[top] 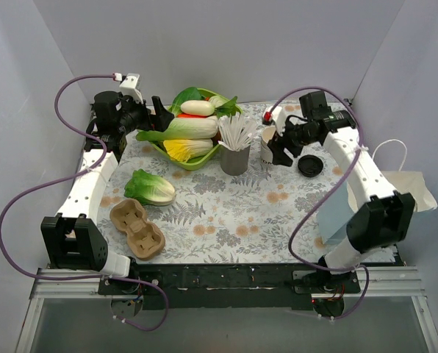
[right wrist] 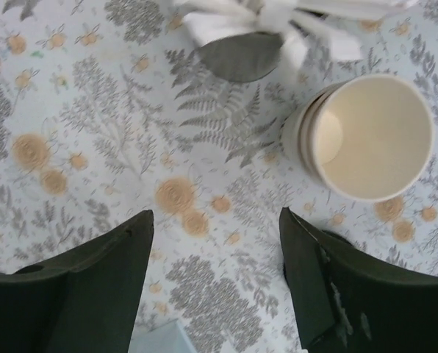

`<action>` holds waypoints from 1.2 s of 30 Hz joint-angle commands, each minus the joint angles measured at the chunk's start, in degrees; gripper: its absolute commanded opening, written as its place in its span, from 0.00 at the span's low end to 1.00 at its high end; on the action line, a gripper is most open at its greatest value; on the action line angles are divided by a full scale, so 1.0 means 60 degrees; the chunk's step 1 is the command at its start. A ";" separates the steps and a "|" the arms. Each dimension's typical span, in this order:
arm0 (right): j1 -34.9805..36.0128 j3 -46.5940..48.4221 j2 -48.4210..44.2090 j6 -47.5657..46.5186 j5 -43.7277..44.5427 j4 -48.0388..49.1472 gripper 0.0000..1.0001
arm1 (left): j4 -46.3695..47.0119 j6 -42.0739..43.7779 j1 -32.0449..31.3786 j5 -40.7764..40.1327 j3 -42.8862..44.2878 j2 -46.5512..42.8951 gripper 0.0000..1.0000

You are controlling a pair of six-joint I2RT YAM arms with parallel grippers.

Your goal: Pack the takeout coffee

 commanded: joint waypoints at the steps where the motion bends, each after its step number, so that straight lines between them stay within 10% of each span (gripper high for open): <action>1: -0.0247 0.1823 0.1599 0.0202 -0.0502 0.0564 0.72 | -0.0187 0.0220 0.0024 0.0120 -0.0122 -0.0361 0.98; 36: -0.0336 0.4129 0.4795 -0.1645 -0.0344 -0.0743 0.22 | -0.0319 0.0366 0.0054 -0.0099 -0.0107 -0.0420 0.98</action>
